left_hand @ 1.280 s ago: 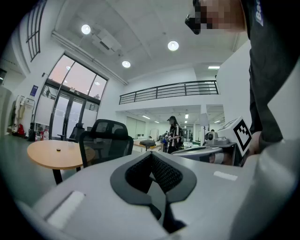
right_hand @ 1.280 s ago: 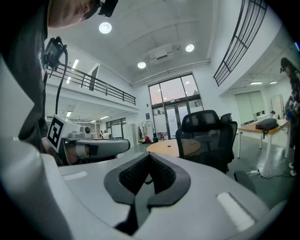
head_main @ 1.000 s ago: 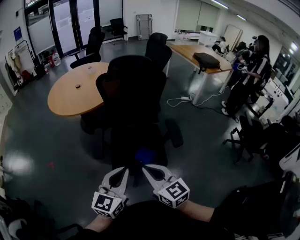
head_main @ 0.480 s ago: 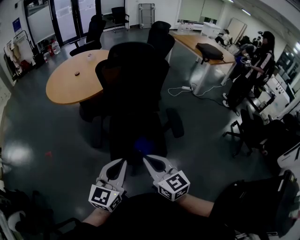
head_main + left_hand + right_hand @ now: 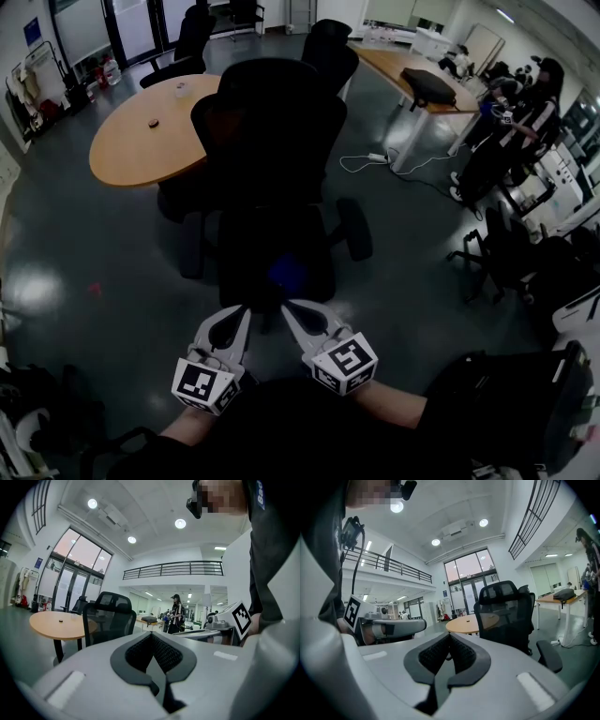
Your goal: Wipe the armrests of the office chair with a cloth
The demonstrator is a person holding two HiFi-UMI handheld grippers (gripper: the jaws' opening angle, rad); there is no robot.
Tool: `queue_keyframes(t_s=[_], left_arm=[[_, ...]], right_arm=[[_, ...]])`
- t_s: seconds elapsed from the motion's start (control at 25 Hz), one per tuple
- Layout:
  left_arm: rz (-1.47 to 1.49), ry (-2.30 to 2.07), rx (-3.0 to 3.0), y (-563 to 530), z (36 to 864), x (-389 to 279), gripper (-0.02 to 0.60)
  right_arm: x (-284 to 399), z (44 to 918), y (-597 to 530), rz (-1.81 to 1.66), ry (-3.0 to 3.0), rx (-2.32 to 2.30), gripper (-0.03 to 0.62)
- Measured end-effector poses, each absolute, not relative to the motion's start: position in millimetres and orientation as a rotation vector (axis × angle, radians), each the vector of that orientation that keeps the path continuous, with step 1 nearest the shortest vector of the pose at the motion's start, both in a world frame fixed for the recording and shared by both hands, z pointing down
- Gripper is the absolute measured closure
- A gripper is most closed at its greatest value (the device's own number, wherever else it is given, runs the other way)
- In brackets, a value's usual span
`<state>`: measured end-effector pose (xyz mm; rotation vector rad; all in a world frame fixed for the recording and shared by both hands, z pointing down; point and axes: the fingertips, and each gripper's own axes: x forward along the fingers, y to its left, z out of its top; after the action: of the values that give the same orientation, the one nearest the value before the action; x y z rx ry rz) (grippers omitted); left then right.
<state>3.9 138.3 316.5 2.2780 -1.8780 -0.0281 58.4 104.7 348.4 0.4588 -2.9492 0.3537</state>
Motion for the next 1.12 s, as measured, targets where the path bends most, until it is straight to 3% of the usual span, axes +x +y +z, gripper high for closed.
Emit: queue_keyframes(t_s=[0.6, 0.84, 1.12], left_arm=[[0.017, -1.908, 2.288, 80, 318, 79, 0.569], [0.019, -1.903, 2.272, 63, 336, 47, 0.569], [-0.048, -1.869, 2.239, 41, 339, -34, 0.569]], right_arm=[[136, 367, 37, 0.435, -2.963, 0.468, 0.589], [117, 378, 17, 0.429, -2.921, 0.502, 0.588], [48, 394, -2, 0.426, -2.828, 0.569, 0.583]])
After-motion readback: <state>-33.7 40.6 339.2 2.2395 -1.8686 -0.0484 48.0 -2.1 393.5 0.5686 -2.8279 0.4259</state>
